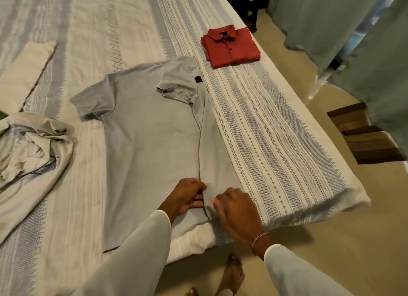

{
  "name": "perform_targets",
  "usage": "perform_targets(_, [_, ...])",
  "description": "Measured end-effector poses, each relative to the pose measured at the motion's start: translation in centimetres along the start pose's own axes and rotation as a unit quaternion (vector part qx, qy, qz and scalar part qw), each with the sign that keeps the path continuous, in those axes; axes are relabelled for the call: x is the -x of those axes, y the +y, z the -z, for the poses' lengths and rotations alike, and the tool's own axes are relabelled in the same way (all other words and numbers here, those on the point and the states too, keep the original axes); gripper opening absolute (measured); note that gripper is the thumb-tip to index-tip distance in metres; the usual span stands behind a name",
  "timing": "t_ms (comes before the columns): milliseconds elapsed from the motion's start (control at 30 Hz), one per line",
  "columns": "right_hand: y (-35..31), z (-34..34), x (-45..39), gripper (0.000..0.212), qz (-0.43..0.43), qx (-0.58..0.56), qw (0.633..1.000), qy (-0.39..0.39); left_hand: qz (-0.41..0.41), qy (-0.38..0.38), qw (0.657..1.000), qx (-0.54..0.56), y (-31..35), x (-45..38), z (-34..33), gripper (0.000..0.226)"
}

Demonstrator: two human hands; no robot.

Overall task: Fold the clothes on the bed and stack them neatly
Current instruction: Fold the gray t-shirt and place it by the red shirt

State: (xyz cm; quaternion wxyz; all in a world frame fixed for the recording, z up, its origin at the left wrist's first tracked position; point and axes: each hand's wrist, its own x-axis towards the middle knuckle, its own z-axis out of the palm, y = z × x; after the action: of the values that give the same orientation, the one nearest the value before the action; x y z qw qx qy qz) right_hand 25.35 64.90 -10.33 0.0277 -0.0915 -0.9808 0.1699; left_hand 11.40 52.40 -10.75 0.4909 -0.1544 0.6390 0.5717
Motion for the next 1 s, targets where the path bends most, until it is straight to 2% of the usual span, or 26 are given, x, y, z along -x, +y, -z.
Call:
perform_targets(67, [1.4, 0.3, -0.2, 0.029, -0.105, -0.086, 0.991, 0.012, -0.010, 0.021, 0.999, -0.046, 0.3, 0.0, -0.2, 0.003])
perform_targets(100, [2.2, 0.6, -0.4, 0.028, -0.161, -0.109, 0.981, 0.010, -0.011, 0.036, 0.997, -0.072, 0.4, -0.1, -0.2, 0.008])
perform_targets(167, [3.8, 1.1, -1.1, 0.039, -0.270, -0.142, 0.951, -0.044, -0.006, 0.050, 0.991, -0.123, 0.4, -0.2, -0.3, 0.018])
perform_targets(233, [4.8, 1.8, -2.0, 0.041, -0.336, -0.184, 0.918, -0.102, 0.007, 0.050, 0.982, -0.184, 0.4, 0.0, -0.2, 0.019])
perform_targets(300, [5.6, 2.5, -2.7, 0.028, -0.361, -0.234, 0.893, -0.136, 0.023, 0.057, 0.973, -0.221, 0.5, 0.2, -0.1, 0.017])
perform_targets(333, [5.9, 2.8, -2.8, 0.023, -0.354, -0.244, 0.890, -0.149, 0.034, 0.062, 0.970, -0.231, 0.5, 0.3, -0.1, 0.017])
perform_targets(467, [6.5, 3.2, -2.6, 0.026, -0.349, -0.231, 0.893, -0.164, 0.061, 0.071, 0.957, -0.276, 0.4, 0.5, 0.1, 0.019])
perform_targets(567, [5.5, 2.9, -2.5, 0.020, -0.341, -0.142, 0.917, -0.150, 0.035, 0.092, 0.944, -0.315, 0.4, 0.6, 0.2, 0.021])
perform_targets(633, [4.0, 3.0, -2.5, 0.025, -0.283, -0.039, 0.953, -0.099, 0.010, 0.109, 0.937, -0.332, 0.7, 0.6, 0.1, 0.025])
perform_targets(700, [2.1, 2.9, -2.7, 0.025, -0.189, -0.068, 0.978, -0.047, -0.002, 0.117, 0.933, -0.341, 1.0, 0.5, 0.1, 0.023])
perform_targets(767, [0.3, 2.2, -2.8, 0.028, -0.112, -0.149, 0.979, -0.088, 0.010, 0.110, 0.939, -0.327, 1.4, 0.4, 0.1, 0.019])
perform_targets(833, [-1.0, 1.2, -2.6, 0.034, -0.076, -0.145, 0.970, -0.179, 0.046, 0.091, 0.946, -0.307, 1.6, 0.5, -0.1, 0.015])
perform_targets(900, [-1.5, 0.2, -2.8, 0.041, -0.080, -0.111, 0.964, -0.228, 0.086, 0.065, 0.944, -0.312, 1.9, 0.5, 0.0, 0.012])
perform_targets(1000, [-1.0, 0.1, -3.8, 0.038, -0.107, -0.131, 0.958, -0.233, 0.115, 0.032, 0.936, -0.330, 2.6, 0.3, 0.6, 0.016])
